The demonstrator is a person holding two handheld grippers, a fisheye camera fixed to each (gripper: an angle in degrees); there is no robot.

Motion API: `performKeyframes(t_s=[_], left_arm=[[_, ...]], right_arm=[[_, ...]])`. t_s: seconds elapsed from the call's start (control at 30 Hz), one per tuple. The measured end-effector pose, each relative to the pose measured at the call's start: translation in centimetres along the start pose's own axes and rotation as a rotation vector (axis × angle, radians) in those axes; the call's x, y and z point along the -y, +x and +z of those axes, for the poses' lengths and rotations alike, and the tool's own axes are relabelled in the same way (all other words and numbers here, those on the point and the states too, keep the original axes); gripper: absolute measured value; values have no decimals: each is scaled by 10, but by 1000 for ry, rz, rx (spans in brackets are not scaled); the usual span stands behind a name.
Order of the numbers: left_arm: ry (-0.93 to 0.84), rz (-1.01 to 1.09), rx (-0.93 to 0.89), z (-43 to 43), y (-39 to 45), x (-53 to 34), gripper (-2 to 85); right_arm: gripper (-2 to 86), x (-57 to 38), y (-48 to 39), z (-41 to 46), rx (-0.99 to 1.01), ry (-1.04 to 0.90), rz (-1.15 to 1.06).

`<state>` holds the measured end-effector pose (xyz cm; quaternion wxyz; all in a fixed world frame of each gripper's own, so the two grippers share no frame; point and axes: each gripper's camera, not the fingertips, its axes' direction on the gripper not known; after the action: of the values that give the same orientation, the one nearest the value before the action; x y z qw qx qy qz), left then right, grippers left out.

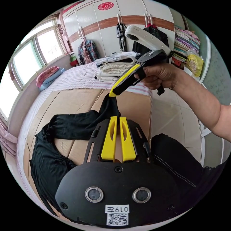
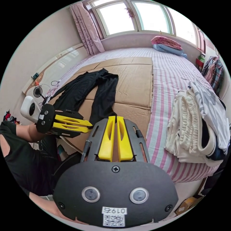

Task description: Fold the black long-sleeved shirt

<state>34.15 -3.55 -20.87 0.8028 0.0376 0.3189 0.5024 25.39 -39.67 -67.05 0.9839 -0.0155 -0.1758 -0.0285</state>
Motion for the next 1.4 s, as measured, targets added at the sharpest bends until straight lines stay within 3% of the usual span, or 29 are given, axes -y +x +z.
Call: performKeyframes(t_s=[0.27, 0.53, 0.87, 0.97, 1.07, 1.2, 1.3, 1.4], left_arm=[[105, -156, 49, -7, 8, 117, 16], [116, -405, -100, 30, -26, 181, 15], [67, -352, -156, 32, -23, 210, 35], [46, -325, -274, 31, -23, 221, 61], [67, -310, -360, 18, -26, 225, 116], [86, -290, -416, -6, -29, 219, 144], [152, -202, -276, -56, -28, 197, 139], [108, -39, -5, -104, -29, 178, 126]], right_arm=[[-9, 70, 4, -52, -200, -13, -4], [-9, 146, 12, -8, -354, -221, -65], [1, 179, -17, 48, -411, -389, -112], [59, 192, -24, 56, -433, -403, -105], [101, 210, -34, 52, -481, -389, -108], [108, 248, -57, 33, -504, -233, -129], [90, 288, -83, 53, -338, -151, -208], [78, 335, -99, 108, -200, -158, -274]])
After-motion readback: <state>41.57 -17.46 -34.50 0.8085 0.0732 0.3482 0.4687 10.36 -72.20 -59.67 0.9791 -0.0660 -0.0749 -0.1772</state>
